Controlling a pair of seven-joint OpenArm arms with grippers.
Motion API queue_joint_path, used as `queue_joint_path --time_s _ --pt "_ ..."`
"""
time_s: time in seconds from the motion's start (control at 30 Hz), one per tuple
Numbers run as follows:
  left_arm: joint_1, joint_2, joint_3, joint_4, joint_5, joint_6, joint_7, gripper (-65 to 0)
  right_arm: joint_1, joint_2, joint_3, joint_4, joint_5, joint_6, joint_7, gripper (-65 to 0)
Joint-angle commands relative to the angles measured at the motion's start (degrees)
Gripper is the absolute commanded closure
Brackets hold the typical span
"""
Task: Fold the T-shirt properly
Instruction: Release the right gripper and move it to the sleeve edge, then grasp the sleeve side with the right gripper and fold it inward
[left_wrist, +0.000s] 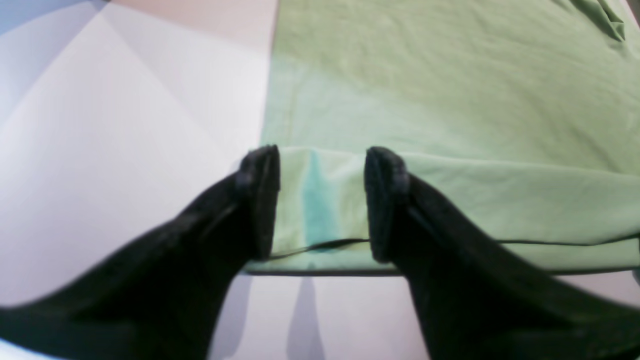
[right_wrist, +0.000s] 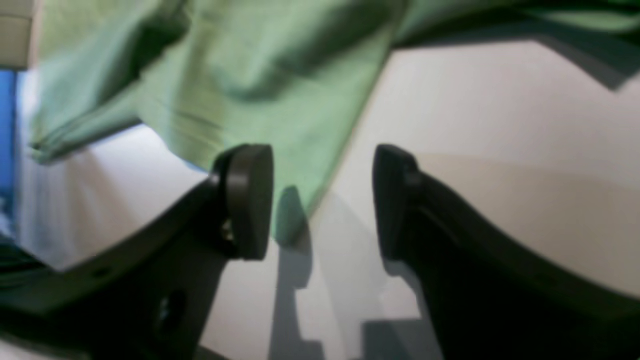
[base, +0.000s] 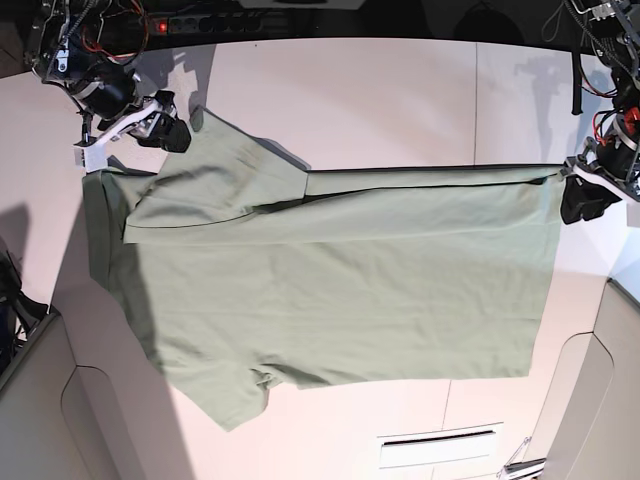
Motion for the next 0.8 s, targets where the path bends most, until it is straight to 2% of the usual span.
queue_joint_path --time_s 0.0,0.27,0.33,0.43,0.47,0.57,0.7,0.77 --pt "-0.5 -1.0 -0.3 0.8 -0.7 -0.4 -1.0 -30.4 0.0 0.3 -0.4 -0.5 0.2 0.0 -0.2 -31.9" --pt "-0.5 -1.0 -0.3 0.8 -0.7 -0.4 -1.0 -30.4 0.0 0.3 -3.5 -3.3 1.9 1.4 -0.6 -31.1" --pt "-0.5 -1.0 -0.3 0.8 -0.7 -0.4 -1.0 -30.4 0.1 0.3 -3.5 -3.3 3.6 2.9 -1.2 -22.9" --pt "-0.5 -1.0 -0.3 0.8 -0.7 -0.4 -1.0 -30.4 0.1 0.3 -3.5 -3.3 5.0 3.1 -2.0 -2.2" --pt "-0.5 -1.0 -0.3 0.8 -0.7 -0.4 -1.0 -30.4 0.1 0.3 -3.5 -3.3 5.5 3.1 -2.1 0.0" --pt "-0.5 -1.0 -0.3 0.8 -0.7 -0.4 -1.0 -30.4 0.2 0.3 -3.5 -3.2 8.0 3.8 -2.3 0.0" --pt "-0.5 -1.0 -0.3 0.8 -0.7 -0.4 -1.0 -30.4 3.7 0.3 -3.6 -3.1 12.8 8.7 -4.0 0.0" --pt "-0.5 -1.0 -0.3 0.8 -0.7 -0.4 -1.0 -30.3 6.8 0.3 -4.2 -3.1 13.4 9.3 -4.0 0.0"
